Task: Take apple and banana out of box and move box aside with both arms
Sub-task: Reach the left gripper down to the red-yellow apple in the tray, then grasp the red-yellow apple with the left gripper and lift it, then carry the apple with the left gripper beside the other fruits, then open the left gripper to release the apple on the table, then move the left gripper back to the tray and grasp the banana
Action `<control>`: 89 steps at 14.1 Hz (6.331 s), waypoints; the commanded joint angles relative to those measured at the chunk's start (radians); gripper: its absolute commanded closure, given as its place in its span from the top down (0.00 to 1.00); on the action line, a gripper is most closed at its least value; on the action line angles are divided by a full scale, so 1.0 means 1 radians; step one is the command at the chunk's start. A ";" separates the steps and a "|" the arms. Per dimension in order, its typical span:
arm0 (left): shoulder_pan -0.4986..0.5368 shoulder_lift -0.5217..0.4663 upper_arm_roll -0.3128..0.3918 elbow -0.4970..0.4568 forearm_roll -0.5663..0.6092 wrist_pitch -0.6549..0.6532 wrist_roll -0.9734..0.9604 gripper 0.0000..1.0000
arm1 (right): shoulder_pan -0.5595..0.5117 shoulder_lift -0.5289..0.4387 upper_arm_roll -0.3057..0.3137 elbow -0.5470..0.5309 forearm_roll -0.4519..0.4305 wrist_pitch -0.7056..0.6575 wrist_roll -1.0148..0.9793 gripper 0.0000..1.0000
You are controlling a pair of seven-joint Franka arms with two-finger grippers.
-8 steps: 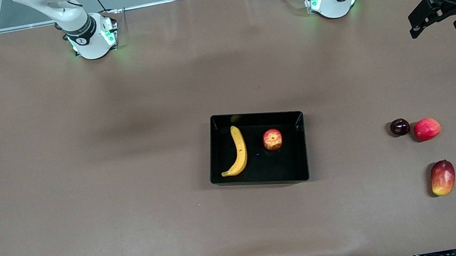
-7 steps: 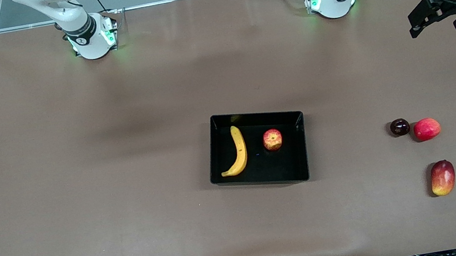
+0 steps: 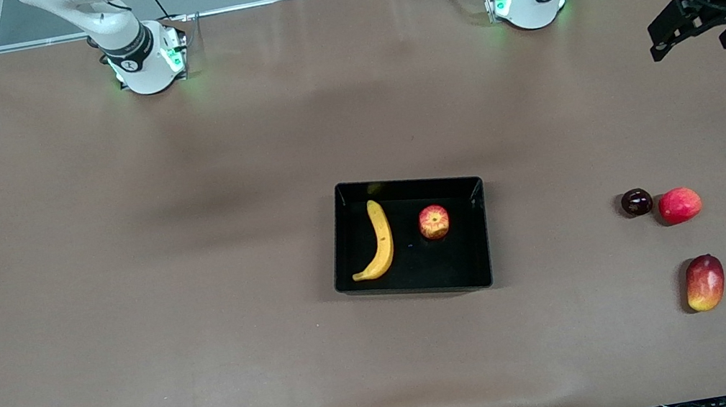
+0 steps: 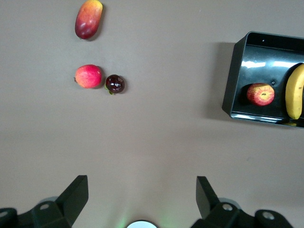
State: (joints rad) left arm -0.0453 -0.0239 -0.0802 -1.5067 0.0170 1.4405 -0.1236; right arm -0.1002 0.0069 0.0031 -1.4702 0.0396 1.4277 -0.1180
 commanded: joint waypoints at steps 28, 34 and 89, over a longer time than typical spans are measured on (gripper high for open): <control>-0.352 0.771 -0.153 -0.021 0.107 0.765 -0.876 1.00 | -0.015 0.012 -0.006 0.018 -0.007 -0.012 0.006 1.00; -0.360 0.769 -0.153 -0.032 0.143 0.765 -0.919 0.00 | -0.016 0.012 -0.006 0.016 -0.007 -0.013 0.006 1.00; -0.214 0.788 -0.405 0.056 0.350 0.764 -0.695 1.00 | -0.009 0.013 -0.005 0.018 -0.012 -0.010 0.006 1.00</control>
State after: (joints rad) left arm -0.2096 0.7403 -0.5256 -1.4690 0.3402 2.1736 -0.8179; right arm -0.1098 0.0106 -0.0074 -1.4709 0.0391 1.4272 -0.1127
